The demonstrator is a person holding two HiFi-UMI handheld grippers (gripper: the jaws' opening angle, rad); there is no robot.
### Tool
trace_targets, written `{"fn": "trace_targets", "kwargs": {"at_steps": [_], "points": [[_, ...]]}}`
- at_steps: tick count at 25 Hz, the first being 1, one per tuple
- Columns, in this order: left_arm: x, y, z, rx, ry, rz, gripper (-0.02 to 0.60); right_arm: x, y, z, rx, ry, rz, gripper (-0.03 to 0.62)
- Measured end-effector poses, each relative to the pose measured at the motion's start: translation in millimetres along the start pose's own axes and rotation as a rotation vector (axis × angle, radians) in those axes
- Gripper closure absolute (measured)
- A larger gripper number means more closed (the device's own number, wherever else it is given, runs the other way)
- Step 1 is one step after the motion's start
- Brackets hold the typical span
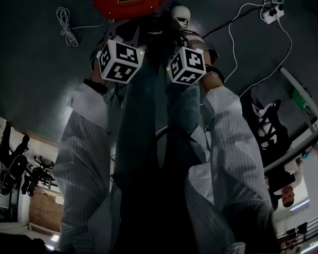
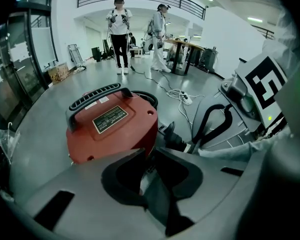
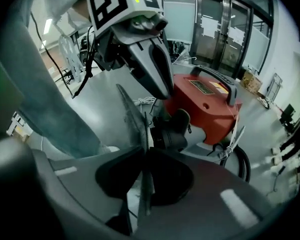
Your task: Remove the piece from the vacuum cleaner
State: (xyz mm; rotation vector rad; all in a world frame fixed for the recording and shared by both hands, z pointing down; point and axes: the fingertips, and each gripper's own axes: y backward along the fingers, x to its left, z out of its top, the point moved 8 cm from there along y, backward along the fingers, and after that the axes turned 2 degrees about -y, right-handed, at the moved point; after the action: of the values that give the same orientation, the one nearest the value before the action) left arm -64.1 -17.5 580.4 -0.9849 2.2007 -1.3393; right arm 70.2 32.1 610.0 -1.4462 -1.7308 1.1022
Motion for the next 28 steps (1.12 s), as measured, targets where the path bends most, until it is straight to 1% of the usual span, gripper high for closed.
{"fn": "trace_targets", "kwargs": {"at_steps": [5, 7, 10, 13, 17, 23, 25, 28], "points": [[1, 0, 1, 0.002, 0.006, -0.008, 0.523, 4, 2, 0, 0.003, 0.01, 0.062, 0.56], [1, 0, 0, 0.0, 0.022, -0.007, 0.523, 5, 2, 1, 0.007, 0.019, 0.075, 0.559], [2, -2, -1, -0.004, 0.061, -0.005, 0.523, 7, 3, 1, 0.018, 0.052, 0.108, 0.559], [2, -3, -2, 0.003, 0.058, -0.005, 0.525, 13, 3, -1, 0.029, 0.093, 0.144, 0.559], [-2, -5, -3, 0.011, 0.041, 0.001, 0.525, 18, 4, -3, 0.026, 0.083, 0.156, 0.557], [-3, -7, -5, 0.02, 0.068, -0.007, 0.525, 23, 4, -1, 0.011, 0.053, 0.165, 0.557], [-3, -8, -5, 0.026, 0.083, -0.012, 0.525, 23, 3, -2, 0.016, 0.06, 0.18, 0.556], [-3, -11, -4, 0.036, 0.069, -0.011, 0.525, 21, 2, -3, 0.021, 0.079, 0.191, 0.556]]}}
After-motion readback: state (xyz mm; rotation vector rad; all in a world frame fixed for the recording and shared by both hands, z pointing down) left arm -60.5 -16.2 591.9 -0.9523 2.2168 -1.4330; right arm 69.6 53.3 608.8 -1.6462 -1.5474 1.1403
